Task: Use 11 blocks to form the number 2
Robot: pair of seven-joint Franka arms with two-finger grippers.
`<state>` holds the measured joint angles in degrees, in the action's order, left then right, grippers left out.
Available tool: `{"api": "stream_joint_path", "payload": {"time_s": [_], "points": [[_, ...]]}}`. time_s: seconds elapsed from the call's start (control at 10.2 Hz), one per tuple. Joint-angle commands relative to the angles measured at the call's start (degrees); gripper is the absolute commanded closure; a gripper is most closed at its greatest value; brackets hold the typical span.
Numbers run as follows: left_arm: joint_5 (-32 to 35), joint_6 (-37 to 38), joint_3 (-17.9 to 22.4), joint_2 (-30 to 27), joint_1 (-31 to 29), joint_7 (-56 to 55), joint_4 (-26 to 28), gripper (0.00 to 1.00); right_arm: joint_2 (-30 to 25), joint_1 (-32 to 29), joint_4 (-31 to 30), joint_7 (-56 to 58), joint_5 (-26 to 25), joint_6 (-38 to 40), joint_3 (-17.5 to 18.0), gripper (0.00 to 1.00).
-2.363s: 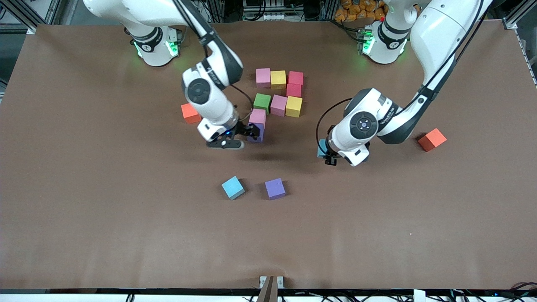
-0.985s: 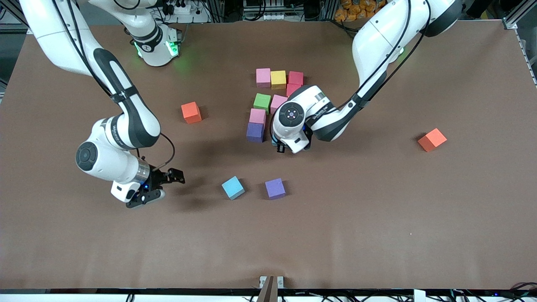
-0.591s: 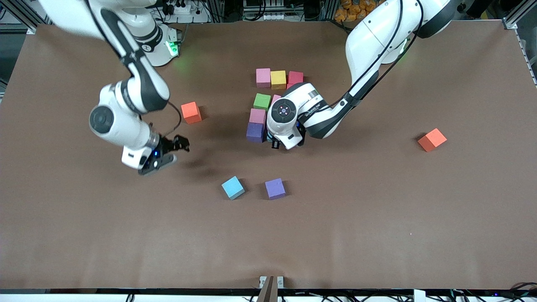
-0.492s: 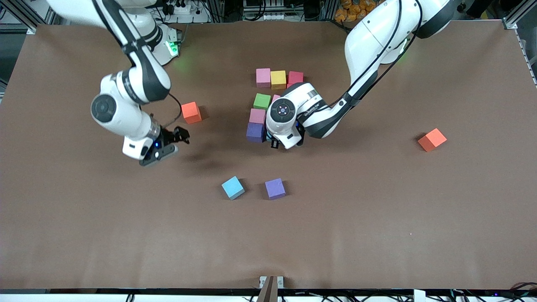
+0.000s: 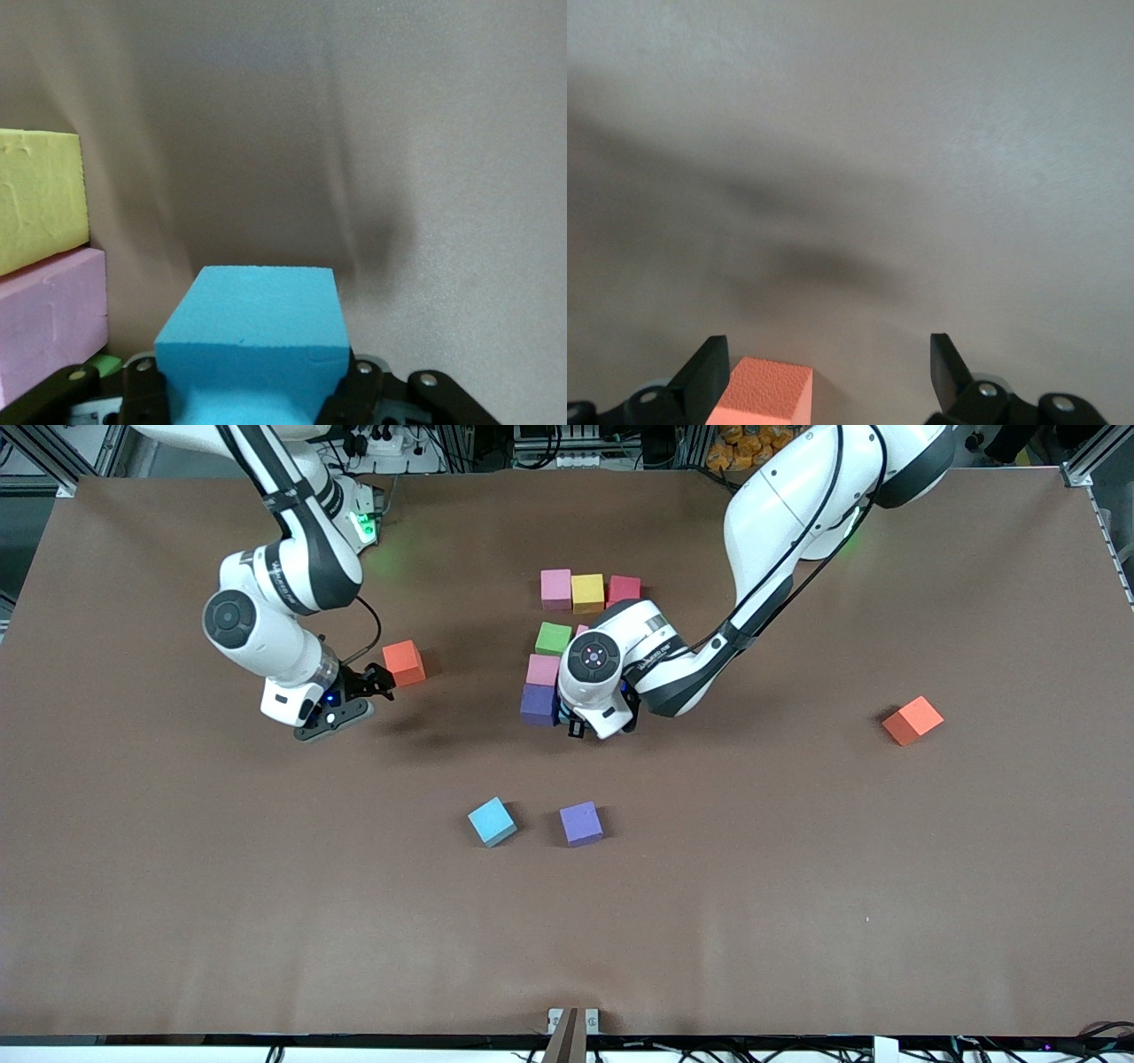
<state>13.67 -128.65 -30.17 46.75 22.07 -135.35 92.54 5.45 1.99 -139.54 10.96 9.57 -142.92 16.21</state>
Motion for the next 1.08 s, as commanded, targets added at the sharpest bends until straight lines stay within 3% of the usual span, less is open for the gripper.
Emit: {"api": "stream_joint_path", "payload": {"time_s": [0.0, 0.3, 0.98], "points": [[-1.1, -0.1, 2.9, 0.8, 3.1, -2.0, -2.2, 1.0, -1.4, 3.1, -5.4, -7.4, -1.0, -5.0, 1.9, 0.0], [-1.1, -0.2, 3.1, 0.8, 3.5, -2.2, -2.2, 1.0, -1.8, 6.9, -8.5, -8.0, -1.0, -5.1, 2.7, 0.0], [-1.2, -1.0, 3.1, 1.2, 4.5, -2.8, -2.2, 1.0, -0.4, 5.2, -2.6, -7.4, -4.6, -4.6, 2.7, 0.0]]}}
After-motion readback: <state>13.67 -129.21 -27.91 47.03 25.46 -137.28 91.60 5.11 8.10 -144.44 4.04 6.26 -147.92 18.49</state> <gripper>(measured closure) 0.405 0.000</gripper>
